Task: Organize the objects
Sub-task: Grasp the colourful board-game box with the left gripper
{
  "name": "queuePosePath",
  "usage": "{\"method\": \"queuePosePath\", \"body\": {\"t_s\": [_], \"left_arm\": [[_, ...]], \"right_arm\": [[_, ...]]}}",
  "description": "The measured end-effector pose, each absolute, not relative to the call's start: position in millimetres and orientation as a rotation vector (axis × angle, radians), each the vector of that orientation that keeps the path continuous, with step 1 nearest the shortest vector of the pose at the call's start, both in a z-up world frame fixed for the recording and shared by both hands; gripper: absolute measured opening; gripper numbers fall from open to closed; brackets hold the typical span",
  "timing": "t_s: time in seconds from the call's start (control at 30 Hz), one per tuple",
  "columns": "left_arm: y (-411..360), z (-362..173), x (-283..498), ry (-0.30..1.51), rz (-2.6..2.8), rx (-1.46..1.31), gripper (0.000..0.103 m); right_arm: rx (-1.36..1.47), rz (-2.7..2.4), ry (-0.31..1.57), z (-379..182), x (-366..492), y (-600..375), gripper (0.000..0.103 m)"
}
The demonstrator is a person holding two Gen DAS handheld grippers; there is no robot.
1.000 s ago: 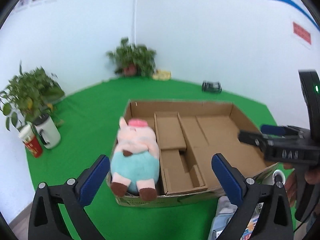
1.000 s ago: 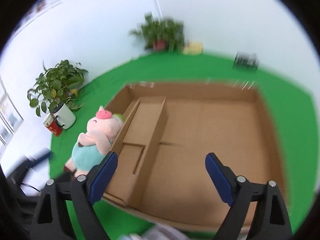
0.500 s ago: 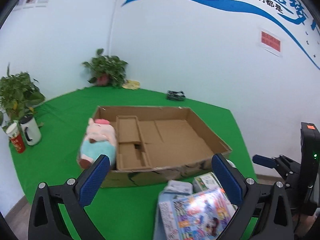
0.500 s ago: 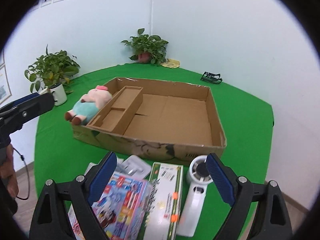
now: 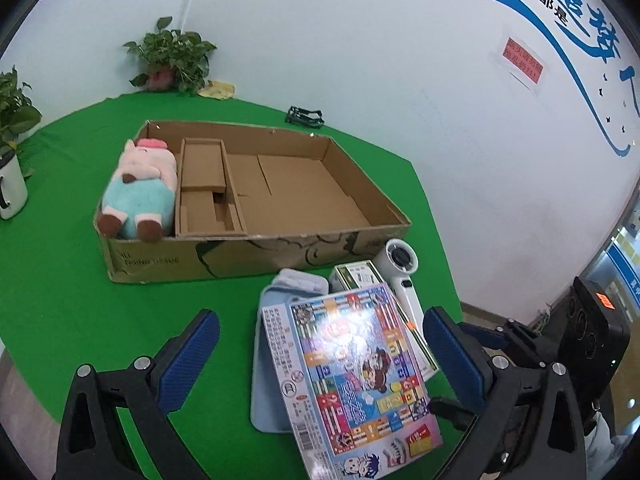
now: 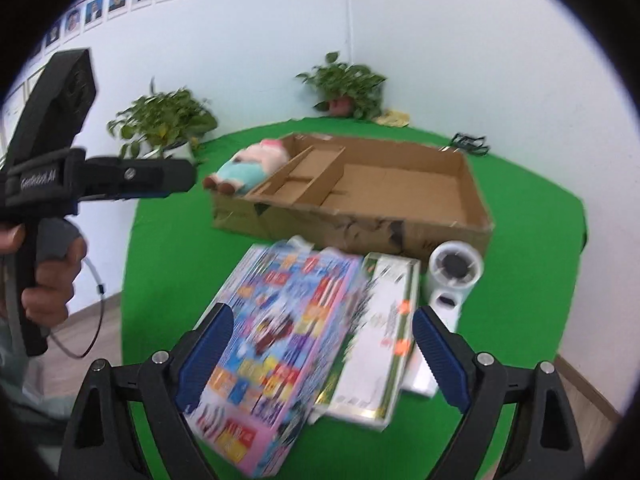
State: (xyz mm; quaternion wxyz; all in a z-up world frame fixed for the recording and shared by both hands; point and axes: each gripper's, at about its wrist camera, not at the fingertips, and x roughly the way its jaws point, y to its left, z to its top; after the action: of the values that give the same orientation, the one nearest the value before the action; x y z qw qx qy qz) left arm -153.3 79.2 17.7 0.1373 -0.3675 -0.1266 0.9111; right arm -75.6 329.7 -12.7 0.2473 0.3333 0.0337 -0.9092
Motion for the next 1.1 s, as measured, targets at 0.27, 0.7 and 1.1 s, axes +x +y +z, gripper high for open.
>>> {"method": "queuePosePath", "body": {"t_s": [0.27,0.7,1.1], "left_arm": [[77,-40,-166,-0.566,2.451,-1.251,0.094],[77,-81,-171,-0.664,2.265,-1.376,0.074],[71,-90,-165,-0.617,2.271,-1.398,0.058]], "right_arm": [[1.037,-2.368,-0.024,-32,-81,320,0.091],[1.226,-2.355,-0.052,-55,-99,314,0.075],[1.253,-2.400,0.041,-58,-102,303,0.066]]}}
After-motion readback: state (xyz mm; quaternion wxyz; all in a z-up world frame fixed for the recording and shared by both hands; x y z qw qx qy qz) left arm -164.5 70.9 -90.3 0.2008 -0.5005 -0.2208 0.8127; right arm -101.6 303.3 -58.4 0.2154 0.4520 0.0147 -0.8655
